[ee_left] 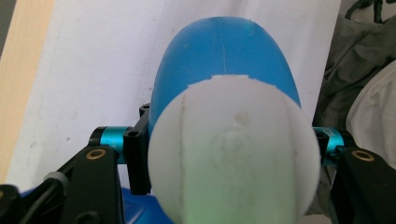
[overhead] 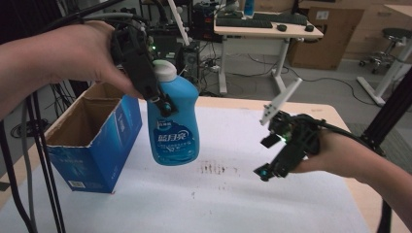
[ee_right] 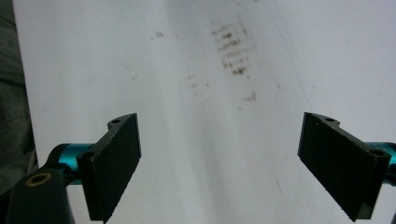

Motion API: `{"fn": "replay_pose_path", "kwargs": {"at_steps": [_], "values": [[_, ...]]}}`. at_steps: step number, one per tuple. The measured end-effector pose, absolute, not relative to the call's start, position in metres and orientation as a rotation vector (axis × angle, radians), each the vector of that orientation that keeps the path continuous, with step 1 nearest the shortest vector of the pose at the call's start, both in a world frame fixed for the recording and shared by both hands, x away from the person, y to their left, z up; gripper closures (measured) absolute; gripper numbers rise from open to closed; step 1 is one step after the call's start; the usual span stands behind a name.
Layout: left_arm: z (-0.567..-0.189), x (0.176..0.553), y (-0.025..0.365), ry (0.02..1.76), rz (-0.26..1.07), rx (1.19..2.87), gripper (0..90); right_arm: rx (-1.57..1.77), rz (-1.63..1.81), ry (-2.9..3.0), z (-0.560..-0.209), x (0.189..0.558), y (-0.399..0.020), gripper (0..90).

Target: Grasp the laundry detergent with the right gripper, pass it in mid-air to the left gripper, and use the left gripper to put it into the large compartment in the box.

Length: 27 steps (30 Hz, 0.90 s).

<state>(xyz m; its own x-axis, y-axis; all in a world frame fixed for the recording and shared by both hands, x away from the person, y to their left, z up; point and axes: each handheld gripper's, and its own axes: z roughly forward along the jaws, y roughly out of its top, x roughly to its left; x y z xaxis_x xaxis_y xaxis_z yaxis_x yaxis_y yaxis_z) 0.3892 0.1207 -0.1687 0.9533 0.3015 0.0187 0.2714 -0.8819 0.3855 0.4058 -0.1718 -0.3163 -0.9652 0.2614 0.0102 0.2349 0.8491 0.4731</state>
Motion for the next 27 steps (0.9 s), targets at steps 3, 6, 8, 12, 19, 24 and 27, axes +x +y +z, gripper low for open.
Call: {"fn": "replay_pose_path", "kwargs": {"at_steps": [3, 6, 8, 12, 19, 24, 27], "values": [[-0.160, 0.388, 0.135, 0.477, 0.141, 2.696, 38.4, 0.470, 0.734, 2.960, -0.315, 0.409, -0.186, 12.6], [-0.152, 0.387, 0.151, 0.544, 0.178, 2.665, 38.4, 0.518, 0.724, 2.945, -0.314, 0.412, -0.199, 12.6], [-0.147, 0.386, 0.160, 0.584, 0.196, 2.647, 38.4, 0.546, 0.724, 2.932, -0.313, 0.416, -0.208, 12.6], [-0.132, 0.384, 0.184, 0.696, 0.247, 2.594, 38.4, 0.603, 0.729, 2.910, -0.309, 0.422, -0.222, 12.6], [-0.120, 0.383, 0.220, 0.906, 0.334, 2.514, 38.4, 0.682, 0.722, 2.871, -0.304, 0.432, -0.244, 12.6], [-0.121, 0.387, 0.246, 1.067, 0.384, 2.469, 38.4, 0.704, 0.706, 2.861, -0.304, 0.435, -0.253, 12.6], [-0.123, 0.388, 0.257, 1.134, 0.414, 2.457, 38.4, 0.709, 0.696, 2.856, -0.304, 0.436, -0.257, 12.6]]}}
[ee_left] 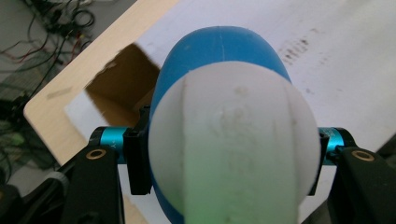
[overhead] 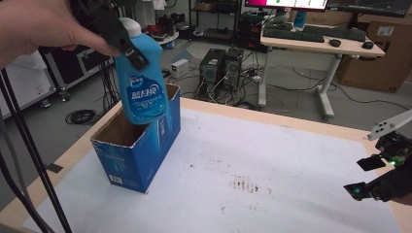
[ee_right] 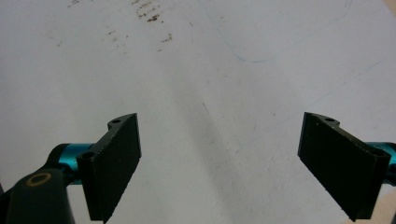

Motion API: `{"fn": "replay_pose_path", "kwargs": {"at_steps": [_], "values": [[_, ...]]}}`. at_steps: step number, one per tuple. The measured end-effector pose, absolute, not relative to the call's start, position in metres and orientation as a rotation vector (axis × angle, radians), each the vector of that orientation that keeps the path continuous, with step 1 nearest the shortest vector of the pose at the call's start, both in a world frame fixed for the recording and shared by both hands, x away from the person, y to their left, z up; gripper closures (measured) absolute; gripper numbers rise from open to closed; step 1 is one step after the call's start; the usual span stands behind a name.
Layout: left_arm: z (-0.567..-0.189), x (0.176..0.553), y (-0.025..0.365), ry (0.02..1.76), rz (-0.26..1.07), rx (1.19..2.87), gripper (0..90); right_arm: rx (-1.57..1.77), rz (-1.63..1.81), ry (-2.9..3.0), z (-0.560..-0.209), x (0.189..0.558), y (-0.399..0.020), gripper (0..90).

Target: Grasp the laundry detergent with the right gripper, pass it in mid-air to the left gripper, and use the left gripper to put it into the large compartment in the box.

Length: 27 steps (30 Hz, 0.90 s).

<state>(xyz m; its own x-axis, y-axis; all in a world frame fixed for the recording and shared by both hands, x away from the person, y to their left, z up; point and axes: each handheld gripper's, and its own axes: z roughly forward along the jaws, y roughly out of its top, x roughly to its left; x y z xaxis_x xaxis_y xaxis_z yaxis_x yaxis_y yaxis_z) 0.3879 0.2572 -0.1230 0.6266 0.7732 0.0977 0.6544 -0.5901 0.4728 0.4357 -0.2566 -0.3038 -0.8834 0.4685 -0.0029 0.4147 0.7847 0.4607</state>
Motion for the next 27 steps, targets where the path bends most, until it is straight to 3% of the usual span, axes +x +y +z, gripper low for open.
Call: {"fn": "replay_pose_path", "kwargs": {"at_steps": [14, 27], "values": [[-0.143, 0.394, 0.280, 1.281, 0.449, 2.434, 38.4, 0.746, 0.676, 2.840, -0.301, 0.438, -0.268, 12.6], [-0.198, 0.401, 0.281, 1.321, 0.381, 2.519, 38.4, 0.752, 0.649, 2.844, -0.302, 0.438, -0.272, 12.6]]}}
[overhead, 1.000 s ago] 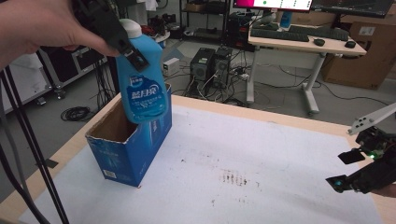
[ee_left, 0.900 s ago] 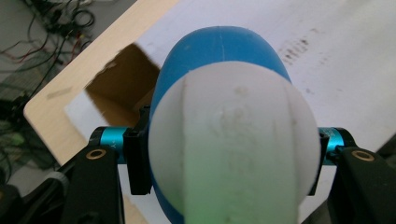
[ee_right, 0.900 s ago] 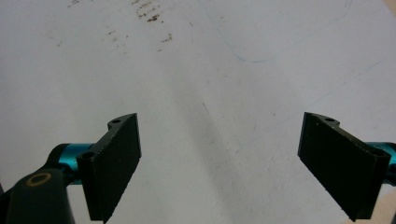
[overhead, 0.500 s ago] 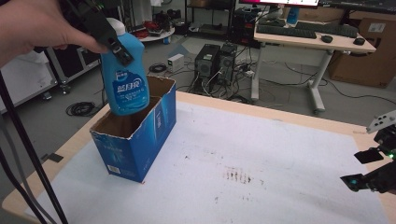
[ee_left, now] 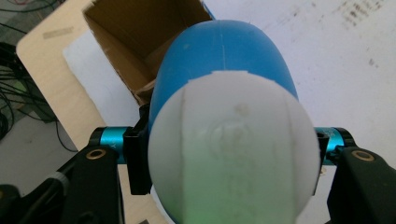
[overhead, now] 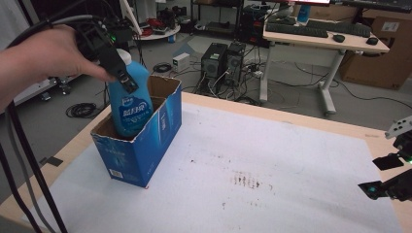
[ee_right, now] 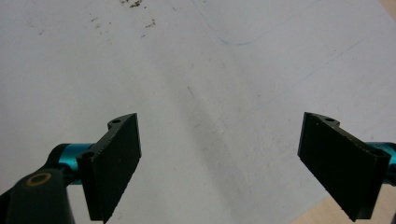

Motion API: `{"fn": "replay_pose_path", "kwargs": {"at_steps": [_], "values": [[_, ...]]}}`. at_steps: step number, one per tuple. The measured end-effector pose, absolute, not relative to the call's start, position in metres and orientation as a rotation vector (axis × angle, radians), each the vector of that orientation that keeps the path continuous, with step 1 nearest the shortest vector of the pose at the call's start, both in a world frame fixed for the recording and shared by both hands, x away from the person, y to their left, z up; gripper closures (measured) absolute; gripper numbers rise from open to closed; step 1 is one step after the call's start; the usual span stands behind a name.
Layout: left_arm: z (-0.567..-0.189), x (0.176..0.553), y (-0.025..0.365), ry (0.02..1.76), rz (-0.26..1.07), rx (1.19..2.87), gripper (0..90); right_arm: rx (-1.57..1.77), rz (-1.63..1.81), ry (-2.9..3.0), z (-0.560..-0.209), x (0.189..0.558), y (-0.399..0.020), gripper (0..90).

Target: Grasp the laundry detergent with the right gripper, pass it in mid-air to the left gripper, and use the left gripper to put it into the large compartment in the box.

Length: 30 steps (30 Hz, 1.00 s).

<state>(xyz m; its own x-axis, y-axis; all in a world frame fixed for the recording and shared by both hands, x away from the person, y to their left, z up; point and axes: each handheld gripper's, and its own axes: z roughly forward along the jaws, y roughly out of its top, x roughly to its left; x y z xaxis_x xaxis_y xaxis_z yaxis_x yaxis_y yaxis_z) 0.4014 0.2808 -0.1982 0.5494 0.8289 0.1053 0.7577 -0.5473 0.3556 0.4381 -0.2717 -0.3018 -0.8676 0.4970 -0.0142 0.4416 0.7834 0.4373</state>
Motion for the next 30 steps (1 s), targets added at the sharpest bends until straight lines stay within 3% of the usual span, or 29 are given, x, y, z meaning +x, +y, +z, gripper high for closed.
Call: {"fn": "replay_pose_path", "kwargs": {"at_steps": [17, 30], "values": [[-0.264, 0.409, 0.277, 1.285, 0.281, 2.646, 38.4, 0.740, 0.622, 2.856, -0.303, 0.435, -0.269, 12.6], [-0.291, 0.409, 0.273, 1.260, 0.294, 2.711, 38.4, 0.741, 0.614, 2.864, -0.306, 0.433, -0.268, 12.6]]}}
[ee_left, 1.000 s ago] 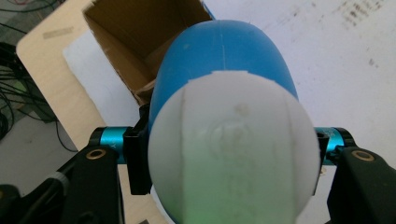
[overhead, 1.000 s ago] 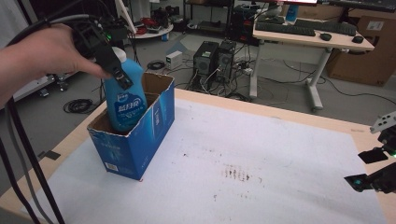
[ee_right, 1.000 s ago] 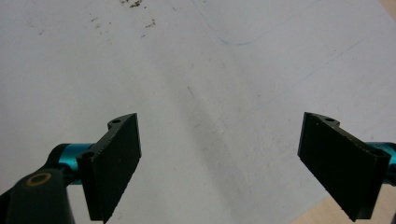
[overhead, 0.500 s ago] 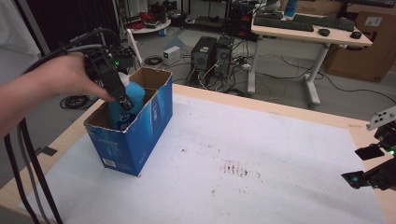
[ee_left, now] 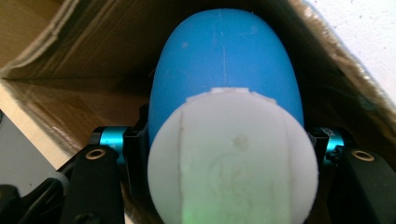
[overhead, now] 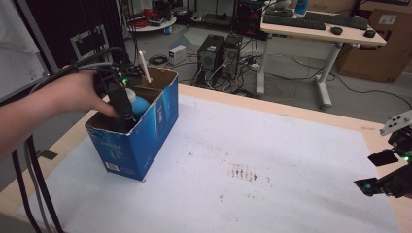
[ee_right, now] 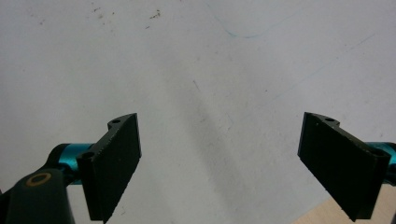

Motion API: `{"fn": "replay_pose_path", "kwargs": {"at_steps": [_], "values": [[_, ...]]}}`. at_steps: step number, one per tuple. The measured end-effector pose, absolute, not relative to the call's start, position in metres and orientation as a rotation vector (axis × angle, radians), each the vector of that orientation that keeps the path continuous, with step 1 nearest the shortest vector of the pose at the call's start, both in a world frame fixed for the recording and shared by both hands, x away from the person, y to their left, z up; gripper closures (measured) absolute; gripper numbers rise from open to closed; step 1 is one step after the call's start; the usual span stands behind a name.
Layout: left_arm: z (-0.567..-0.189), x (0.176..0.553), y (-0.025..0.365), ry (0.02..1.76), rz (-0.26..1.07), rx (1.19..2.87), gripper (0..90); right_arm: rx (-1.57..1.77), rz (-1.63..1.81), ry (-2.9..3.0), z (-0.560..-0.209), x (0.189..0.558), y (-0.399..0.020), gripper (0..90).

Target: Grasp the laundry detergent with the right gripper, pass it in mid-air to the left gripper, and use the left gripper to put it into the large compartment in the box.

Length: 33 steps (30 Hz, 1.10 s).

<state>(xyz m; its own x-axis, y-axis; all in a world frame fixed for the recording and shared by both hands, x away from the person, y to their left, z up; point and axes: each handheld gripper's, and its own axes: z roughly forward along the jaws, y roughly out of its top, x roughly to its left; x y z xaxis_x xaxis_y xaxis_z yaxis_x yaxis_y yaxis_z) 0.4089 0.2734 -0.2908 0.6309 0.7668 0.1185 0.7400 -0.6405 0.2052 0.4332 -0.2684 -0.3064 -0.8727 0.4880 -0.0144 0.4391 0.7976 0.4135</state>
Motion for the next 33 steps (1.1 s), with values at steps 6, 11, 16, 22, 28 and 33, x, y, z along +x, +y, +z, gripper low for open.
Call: {"fn": "replay_pose_path", "kwargs": {"at_steps": [6, 11, 16, 22, 28, 33], "values": [[-0.2914, 0.4072, 0.2752, 1.263, 0.301, 2.694, 38.3, 0.741, 0.614, 2.862, -0.3063, 0.4334, -0.2686, 12.6], [-0.2911, 0.4079, 0.2740, 1.252, 0.289, 2.730, 38.1, 0.734, 0.609, 2.863, -0.3067, 0.4328, -0.2667, 12.6], [-0.2903, 0.4083, 0.2721, 1.236, 0.287, 2.771, 37.8, 0.738, 0.608, 2.863, -0.3062, 0.4315, -0.2671, 12.6], [-0.2902, 0.4083, 0.2706, 1.225, 0.289, 2.796, 37.4, 0.739, 0.609, 2.861, -0.3072, 0.4309, -0.2683, 12.6], [-0.2899, 0.4093, 0.2700, 1.216, 0.284, 2.814, 37.2, 0.739, 0.611, 2.863, -0.3075, 0.4311, -0.2681, 12.6], [-0.2899, 0.4093, 0.2707, 1.215, 0.281, 2.812, 37.2, 0.734, 0.604, 2.866, -0.3080, 0.4313, -0.2677, 12.6]]}}
